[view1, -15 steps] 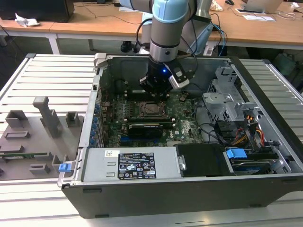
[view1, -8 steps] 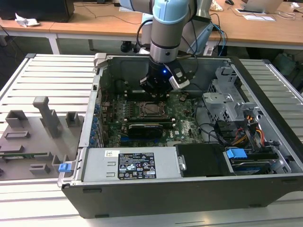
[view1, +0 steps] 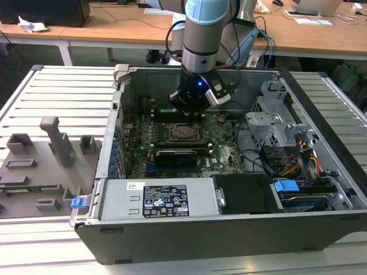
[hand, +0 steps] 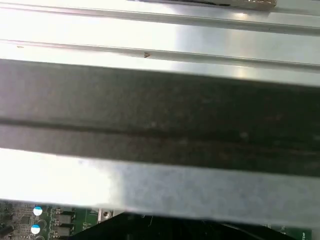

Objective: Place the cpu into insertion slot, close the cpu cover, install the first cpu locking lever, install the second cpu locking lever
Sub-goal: 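Install the first cpu locking lever, then install the second cpu locking lever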

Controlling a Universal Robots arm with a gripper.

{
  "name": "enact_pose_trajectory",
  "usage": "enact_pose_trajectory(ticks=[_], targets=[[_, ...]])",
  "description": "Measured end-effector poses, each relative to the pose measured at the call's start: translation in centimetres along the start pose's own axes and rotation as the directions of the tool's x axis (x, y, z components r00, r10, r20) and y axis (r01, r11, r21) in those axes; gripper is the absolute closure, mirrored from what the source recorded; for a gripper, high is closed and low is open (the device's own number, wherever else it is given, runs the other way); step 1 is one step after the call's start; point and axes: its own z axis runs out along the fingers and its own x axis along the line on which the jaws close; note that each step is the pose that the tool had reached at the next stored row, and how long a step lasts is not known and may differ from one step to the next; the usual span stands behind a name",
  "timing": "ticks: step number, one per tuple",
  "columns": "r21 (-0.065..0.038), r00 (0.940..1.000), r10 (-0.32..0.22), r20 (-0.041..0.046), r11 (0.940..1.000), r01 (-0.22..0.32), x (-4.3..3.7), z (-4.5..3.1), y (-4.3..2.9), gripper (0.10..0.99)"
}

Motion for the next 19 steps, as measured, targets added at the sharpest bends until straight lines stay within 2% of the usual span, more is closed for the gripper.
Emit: enact_pose_trajectory(ticks=[19], targets=[[0.0,1.0,0.0,-0.0002,1.0,0.0,0.04,-0.04,-0.43,0.98]])
